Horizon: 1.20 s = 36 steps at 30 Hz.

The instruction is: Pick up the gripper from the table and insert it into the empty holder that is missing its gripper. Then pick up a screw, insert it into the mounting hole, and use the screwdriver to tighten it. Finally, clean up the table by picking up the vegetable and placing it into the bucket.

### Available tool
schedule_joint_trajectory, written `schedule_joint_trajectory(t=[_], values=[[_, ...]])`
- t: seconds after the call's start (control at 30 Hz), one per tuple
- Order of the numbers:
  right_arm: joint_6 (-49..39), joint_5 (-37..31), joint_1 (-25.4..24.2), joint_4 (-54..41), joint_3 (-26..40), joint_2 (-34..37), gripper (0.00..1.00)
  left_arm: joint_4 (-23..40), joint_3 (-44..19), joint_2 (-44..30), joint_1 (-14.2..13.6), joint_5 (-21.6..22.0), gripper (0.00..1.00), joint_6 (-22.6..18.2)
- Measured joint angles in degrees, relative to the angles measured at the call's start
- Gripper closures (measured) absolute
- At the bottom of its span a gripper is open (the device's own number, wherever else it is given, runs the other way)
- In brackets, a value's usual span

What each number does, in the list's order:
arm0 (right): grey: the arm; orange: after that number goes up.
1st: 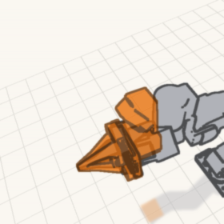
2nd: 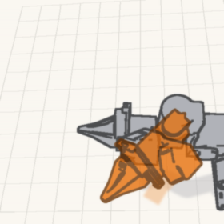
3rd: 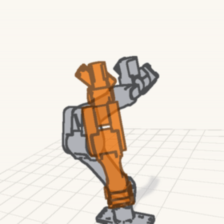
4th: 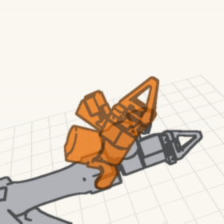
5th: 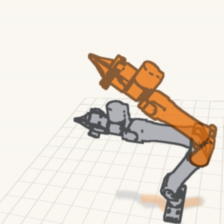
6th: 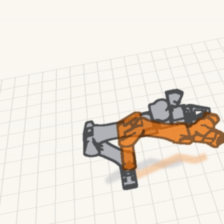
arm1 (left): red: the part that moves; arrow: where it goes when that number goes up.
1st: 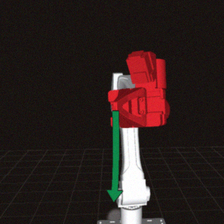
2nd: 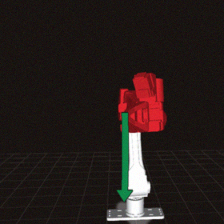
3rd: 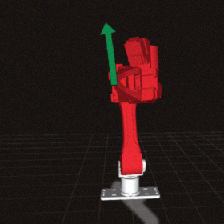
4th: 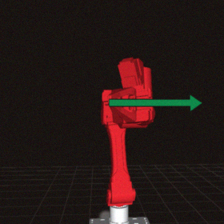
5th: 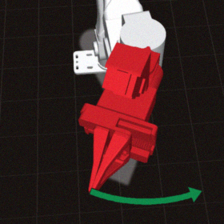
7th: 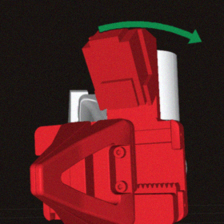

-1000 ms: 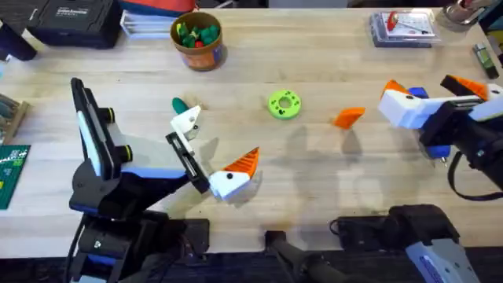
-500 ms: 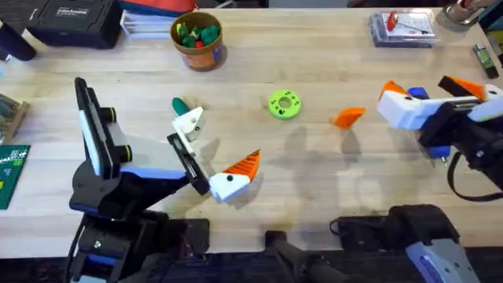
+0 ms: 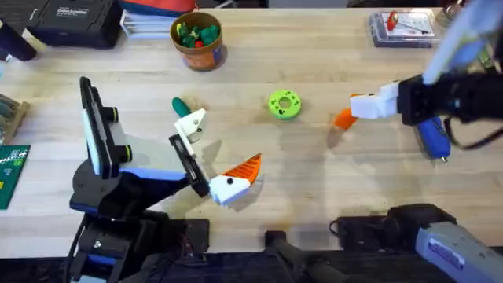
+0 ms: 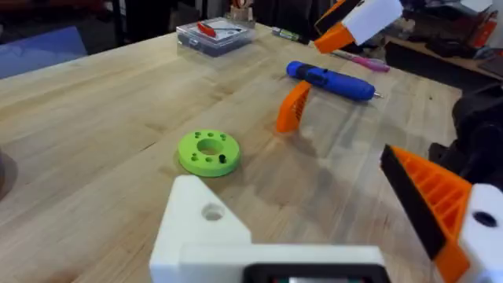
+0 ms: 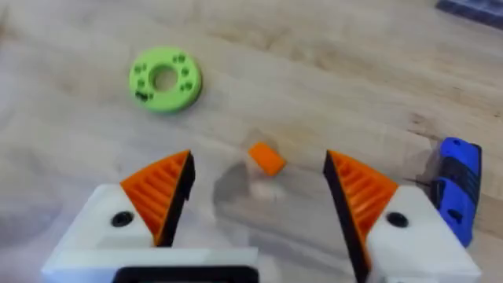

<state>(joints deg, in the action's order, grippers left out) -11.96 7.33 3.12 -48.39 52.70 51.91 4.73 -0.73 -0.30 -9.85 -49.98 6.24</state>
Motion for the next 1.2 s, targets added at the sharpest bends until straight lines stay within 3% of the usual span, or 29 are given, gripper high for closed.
schedule_joint_trajectory(t=[0.17,0.33,0.6,0.93,1.07,1.2], values=[[-8.2,-2.6,1.3,-10.8,11.2,14.3,0.008,0.0,0.0,0.0,0.0,0.0,0.015,0.0],[-15.3,-5.0,1.4,-12.7,14.0,24.3,0.007,0.0,0.0,0.0,0.0,0.0,0.015,0.0],[-25.6,-9.5,3.8,-12.8,14.0,30.7,0.008,0.0,0.0,0.0,0.0,0.0,0.015,0.0],[-27.8,-11.2,3.9,-12.1,14.0,34.8,0.008,0.0,0.0,0.0,0.0,0.0,0.015,0.0],[-28.2,-11.2,3.9,-11.1,14.0,37.0,0.106,0.0,0.0,0.0,0.0,0.0,0.015,0.0],[-28.4,-11.2,3.9,-11.1,14.0,37.6,0.309,0.0,0.0,0.0,0.0,0.0,0.015,0.0]])
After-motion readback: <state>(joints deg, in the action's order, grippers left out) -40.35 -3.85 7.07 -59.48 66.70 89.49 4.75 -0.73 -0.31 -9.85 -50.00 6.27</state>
